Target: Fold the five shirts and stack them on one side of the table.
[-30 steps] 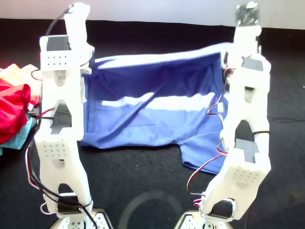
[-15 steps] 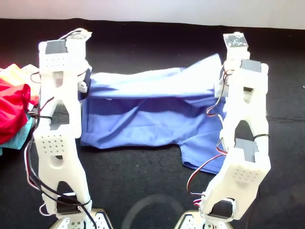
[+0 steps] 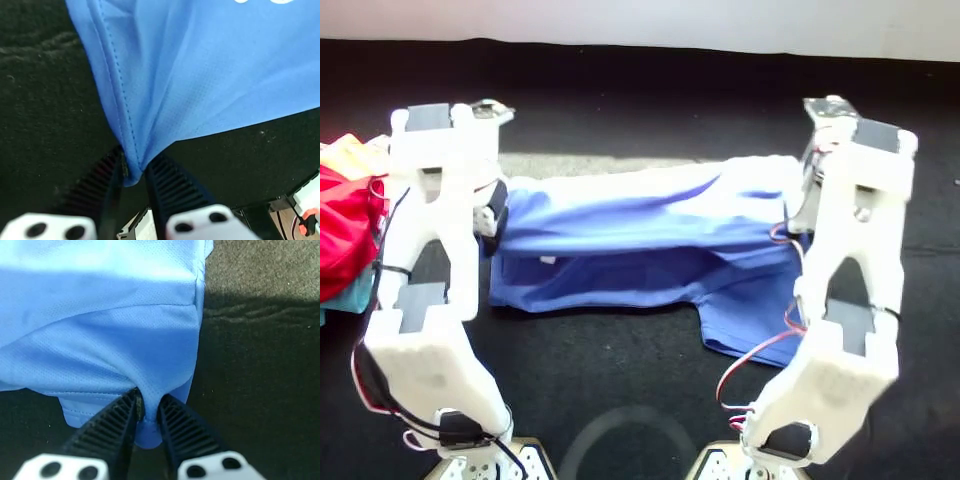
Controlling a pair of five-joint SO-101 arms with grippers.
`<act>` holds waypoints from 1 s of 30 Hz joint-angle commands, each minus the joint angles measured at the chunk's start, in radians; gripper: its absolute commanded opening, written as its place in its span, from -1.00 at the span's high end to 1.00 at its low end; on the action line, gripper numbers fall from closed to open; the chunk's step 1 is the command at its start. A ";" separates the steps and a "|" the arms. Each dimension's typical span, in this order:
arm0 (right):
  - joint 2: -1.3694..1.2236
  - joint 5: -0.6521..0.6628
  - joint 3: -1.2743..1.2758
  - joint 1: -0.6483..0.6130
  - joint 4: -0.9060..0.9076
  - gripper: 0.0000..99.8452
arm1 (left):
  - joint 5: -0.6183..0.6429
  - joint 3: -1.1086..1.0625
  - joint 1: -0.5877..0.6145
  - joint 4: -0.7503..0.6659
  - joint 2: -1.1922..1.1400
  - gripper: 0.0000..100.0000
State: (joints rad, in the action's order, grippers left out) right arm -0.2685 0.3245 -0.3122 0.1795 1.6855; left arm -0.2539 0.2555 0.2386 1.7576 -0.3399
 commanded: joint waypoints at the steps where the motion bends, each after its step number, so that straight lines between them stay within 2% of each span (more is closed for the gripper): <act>1: 0.185 0.077 0.159 0.033 0.007 0.99 | -0.008 -0.056 -0.005 0.009 0.105 0.98; 9: 0.529 0.149 0.734 0.028 -0.209 0.99 | -0.009 -0.162 -0.005 0.008 0.120 0.98; 14: 0.645 0.149 0.966 0.039 -0.360 0.99 | -0.009 -0.262 -0.010 -0.071 0.122 0.98; 23: 0.653 0.149 1.021 0.039 -0.435 0.99 | -0.009 -0.412 -0.012 -0.210 0.120 0.98; 30: 0.657 0.149 1.020 0.036 -0.427 0.97 | -0.009 -0.410 -0.010 -0.215 0.131 0.98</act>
State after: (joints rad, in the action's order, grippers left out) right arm 0.3468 0.4611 0.7081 0.2056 1.2589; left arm -0.2539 -0.1619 0.2371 1.5459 -0.2647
